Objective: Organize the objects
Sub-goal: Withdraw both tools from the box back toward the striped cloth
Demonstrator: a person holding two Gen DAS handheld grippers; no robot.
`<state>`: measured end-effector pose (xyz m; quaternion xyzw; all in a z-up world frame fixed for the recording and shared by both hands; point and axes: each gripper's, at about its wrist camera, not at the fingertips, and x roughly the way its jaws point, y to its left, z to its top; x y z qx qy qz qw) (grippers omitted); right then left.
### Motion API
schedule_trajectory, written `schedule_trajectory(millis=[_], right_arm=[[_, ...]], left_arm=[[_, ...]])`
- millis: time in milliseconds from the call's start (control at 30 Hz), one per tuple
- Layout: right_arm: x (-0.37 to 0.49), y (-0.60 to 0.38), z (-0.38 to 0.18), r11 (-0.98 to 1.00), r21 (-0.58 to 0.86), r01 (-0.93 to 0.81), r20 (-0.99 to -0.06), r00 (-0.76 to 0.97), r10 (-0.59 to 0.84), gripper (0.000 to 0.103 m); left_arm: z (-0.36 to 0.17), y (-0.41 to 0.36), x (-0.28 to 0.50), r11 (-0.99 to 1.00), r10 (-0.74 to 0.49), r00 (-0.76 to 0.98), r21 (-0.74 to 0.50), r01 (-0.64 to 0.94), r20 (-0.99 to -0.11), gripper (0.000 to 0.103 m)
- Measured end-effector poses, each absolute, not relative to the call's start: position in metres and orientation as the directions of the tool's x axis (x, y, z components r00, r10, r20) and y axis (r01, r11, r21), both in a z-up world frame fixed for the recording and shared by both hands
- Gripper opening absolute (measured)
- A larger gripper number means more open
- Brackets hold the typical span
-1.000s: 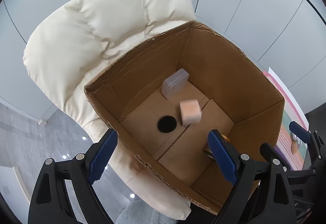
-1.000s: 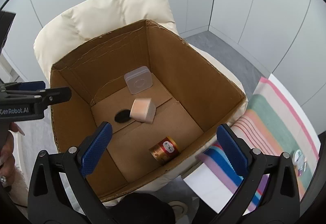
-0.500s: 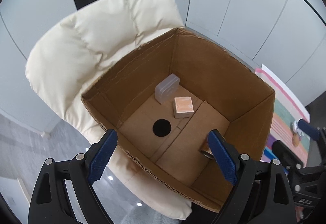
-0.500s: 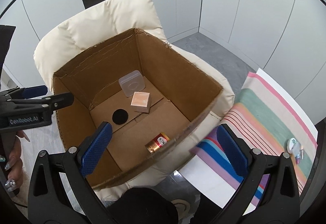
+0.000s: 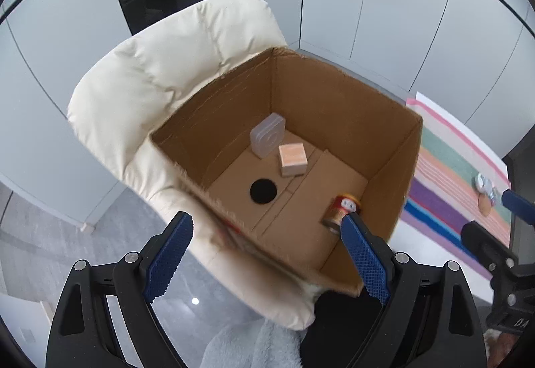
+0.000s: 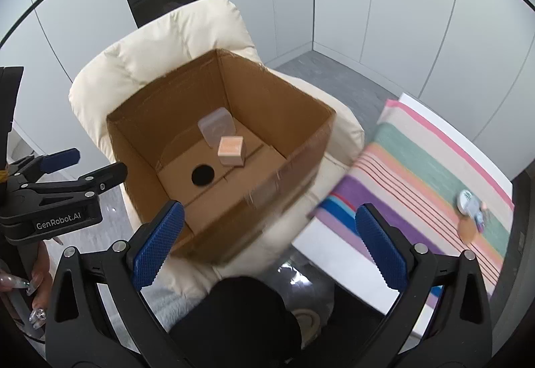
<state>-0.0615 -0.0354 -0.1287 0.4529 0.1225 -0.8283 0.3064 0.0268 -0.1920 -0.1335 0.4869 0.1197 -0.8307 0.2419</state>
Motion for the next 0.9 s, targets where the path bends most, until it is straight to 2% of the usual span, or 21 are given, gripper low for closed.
schedule_trajectory(millis=[533, 900], right_arm=[[-0.005, 0.015, -0.130, -0.799, 0.101, 0.593, -0.830, -0.393, -0.397, 0.103], [0.002, 0.031, -0.121, -0.809, 0.111, 0.577, -0.811, -0.418, -0.409, 0.103]], left_arm=[[-0.133, -0.144, 0.094, -0.855, -0.268, -0.397, 0.027, 0.518, -0.878, 0.091], [-0.127, -0.136, 0.094, -0.855, -0.277, -0.416, 0.025, 0.517, -0.866, 0.091]])
